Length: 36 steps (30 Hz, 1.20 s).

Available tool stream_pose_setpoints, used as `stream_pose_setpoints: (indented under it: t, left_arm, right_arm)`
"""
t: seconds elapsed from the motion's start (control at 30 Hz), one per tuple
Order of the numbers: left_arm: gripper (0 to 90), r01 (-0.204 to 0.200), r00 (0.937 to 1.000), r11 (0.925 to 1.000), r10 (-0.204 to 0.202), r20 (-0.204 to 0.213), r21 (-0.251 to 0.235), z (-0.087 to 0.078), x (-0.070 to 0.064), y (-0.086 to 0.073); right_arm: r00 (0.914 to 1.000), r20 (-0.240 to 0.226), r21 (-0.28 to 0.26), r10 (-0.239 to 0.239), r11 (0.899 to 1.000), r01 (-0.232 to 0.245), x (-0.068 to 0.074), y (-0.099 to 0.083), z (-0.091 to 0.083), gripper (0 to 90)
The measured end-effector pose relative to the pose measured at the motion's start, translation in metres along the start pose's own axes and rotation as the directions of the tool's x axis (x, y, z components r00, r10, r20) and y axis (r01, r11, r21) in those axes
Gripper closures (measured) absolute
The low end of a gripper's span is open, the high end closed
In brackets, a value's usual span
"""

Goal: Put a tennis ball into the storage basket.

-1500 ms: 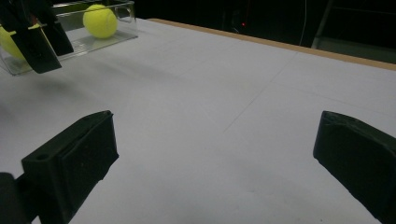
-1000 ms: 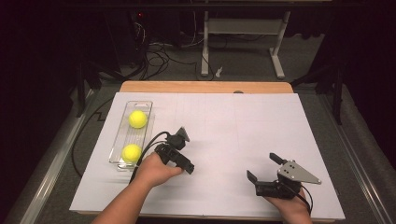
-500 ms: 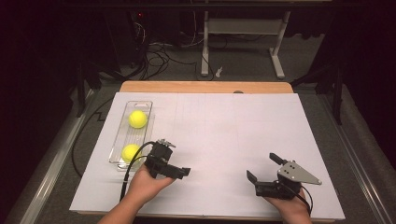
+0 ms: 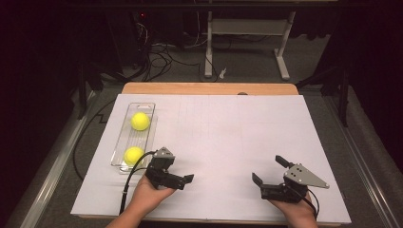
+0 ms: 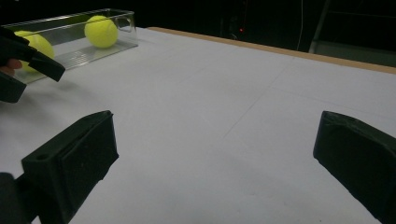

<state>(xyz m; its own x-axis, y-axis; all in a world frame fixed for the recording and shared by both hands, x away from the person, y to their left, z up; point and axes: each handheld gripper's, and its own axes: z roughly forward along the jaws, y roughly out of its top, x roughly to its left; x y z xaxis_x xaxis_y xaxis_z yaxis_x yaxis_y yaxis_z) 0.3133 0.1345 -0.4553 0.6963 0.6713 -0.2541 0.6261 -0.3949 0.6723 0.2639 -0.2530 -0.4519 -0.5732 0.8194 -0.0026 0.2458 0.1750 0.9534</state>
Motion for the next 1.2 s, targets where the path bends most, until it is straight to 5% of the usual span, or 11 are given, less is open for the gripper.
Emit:
stream_pose_setpoints:
  t: [0.13, 0.4, 0.7, 0.9, 1.07, 1.2]
  left_arm:
    - [0.1, -0.046, 0.9988, 0.9987, 0.046, -0.014, -0.021, -0.001, -0.002, -0.002]
    - [0.1, -0.103, 0.9942, 0.9899, 0.105, 0.020, -0.097, -0.011, 0.000, -0.004]
    - [0.6, -0.106, 0.9932, 0.9744, 0.113, 0.028, -0.198, -0.033, 0.001, -0.006]
    - [0.6, -0.073, 0.9952, 0.9669, 0.086, 0.045, -0.244, -0.048, 0.009, -0.009]
    - [0.6, -0.092, 0.9953, 0.9468, 0.097, 0.000, -0.308, -0.064, 0.015, -0.011]
    - [0.7, -0.069, 0.9975, 0.9404, 0.070, -0.008, -0.333, -0.076, 0.024, -0.016]
  right_arm:
    - [1.0000, 0.001, -0.002, 0.002, 1.000, -0.002, 0.000, 0.000, 0.000, 0.3]
    - [0.9998, 0.012, -0.011, 0.015, 1.000, -0.014, -0.002, 0.001, -0.001, 0.3]
    - [0.9994, 0.023, -0.028, 0.027, 0.999, -0.026, -0.004, 0.003, -0.006, 0.4]
    - [0.9991, 0.027, -0.035, 0.032, 0.999, -0.031, -0.006, 0.004, -0.008, 0.4]
    - [0.9988, 0.031, -0.045, 0.036, 0.998, -0.035, -0.008, 0.005, -0.010, 0.3]
    - [0.9986, 0.036, -0.050, 0.040, 0.998, -0.038, -0.010, 0.005, -0.012, 0.3]
